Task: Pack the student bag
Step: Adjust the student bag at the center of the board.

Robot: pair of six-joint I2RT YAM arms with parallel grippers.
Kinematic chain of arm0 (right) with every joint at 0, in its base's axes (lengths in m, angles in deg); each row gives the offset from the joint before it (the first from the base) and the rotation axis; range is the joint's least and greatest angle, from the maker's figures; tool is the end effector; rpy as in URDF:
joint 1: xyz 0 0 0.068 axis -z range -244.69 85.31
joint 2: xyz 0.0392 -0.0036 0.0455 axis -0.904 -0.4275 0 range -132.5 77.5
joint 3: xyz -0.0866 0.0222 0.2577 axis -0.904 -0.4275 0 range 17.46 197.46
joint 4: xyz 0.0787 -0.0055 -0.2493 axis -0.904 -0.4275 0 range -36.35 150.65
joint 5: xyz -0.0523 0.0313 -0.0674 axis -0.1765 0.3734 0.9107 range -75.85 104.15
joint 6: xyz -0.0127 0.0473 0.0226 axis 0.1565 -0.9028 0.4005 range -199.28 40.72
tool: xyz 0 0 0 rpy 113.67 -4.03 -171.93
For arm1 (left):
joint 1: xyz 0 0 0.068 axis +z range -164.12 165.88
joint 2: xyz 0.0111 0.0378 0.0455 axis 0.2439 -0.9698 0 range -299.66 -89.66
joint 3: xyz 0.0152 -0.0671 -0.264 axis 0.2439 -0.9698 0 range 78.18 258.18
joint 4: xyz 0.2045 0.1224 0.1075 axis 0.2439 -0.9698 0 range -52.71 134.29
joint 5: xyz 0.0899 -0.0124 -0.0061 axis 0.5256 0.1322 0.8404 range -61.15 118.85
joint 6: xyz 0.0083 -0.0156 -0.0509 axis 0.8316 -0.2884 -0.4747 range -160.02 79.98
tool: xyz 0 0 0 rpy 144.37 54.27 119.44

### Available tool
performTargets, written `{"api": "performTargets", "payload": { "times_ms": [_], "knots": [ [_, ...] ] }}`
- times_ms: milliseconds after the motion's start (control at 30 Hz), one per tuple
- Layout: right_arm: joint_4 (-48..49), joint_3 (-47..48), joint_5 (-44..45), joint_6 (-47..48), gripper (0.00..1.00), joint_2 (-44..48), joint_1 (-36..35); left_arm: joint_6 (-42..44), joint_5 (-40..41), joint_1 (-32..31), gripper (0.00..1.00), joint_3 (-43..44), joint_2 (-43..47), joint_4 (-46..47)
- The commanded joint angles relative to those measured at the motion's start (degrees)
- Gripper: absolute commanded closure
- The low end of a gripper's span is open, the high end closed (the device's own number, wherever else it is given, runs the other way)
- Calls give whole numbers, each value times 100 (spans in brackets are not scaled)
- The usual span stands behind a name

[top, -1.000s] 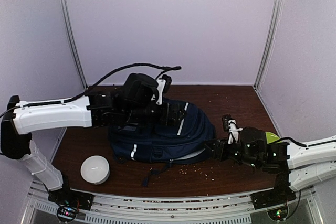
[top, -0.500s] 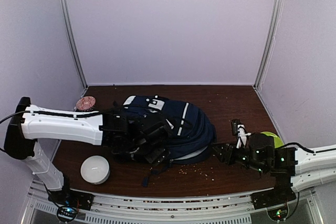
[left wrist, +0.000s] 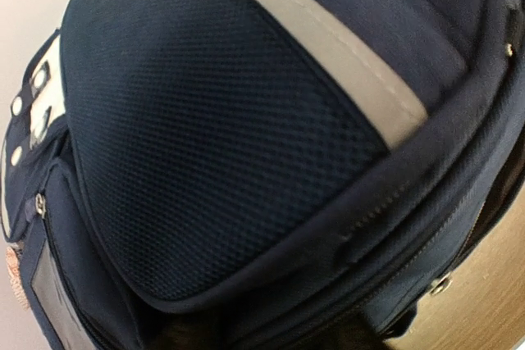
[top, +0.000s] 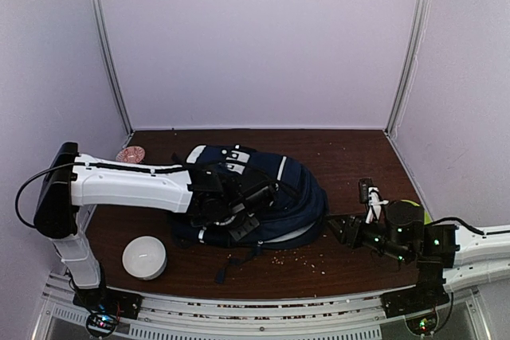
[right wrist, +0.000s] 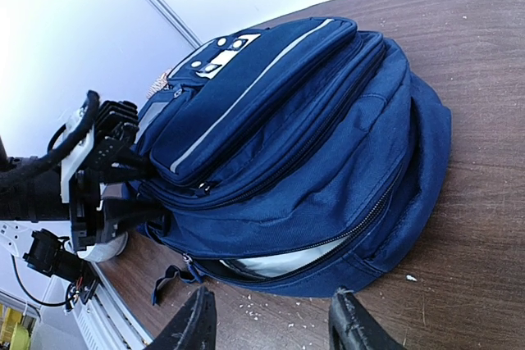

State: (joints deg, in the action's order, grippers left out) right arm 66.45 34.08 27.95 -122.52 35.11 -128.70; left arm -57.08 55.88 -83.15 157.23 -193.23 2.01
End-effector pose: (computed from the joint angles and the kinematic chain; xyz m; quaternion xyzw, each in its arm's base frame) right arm 0.0838 0.1526 0.2019 -0.0787 0.8122 0.4004 0.4170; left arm 0.1480 -0.3410 0.2258 0.3751 0.8768 0.0339 0.2991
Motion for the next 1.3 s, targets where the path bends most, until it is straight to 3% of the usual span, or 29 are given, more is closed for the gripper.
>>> {"api": "performTargets", "payload": {
  "times_ms": [0,100,133,400,600,967,1267],
  "knots": [
    [-53,-11,21,87,53,45,-43,98,10,22,70,192,-84,225],
    [-78,46,-63,114,53,24,-44,72,-41,22,96,220,-49,297],
    [-68,56,-96,110,53,4,-44,48,-56,22,100,239,-18,324],
    [320,334,-453,127,53,-815,-161,-291,-355,66,100,550,410,680],
    [1110,619,-604,106,52,-2245,-495,-634,-1064,270,100,675,359,1143],
    [2463,1259,141,-244,52,-4359,-718,-893,-1414,305,100,446,236,1413],
    [2659,1410,693,-567,52,-4986,-731,-948,-1423,305,100,157,276,1553]
  ]
}}
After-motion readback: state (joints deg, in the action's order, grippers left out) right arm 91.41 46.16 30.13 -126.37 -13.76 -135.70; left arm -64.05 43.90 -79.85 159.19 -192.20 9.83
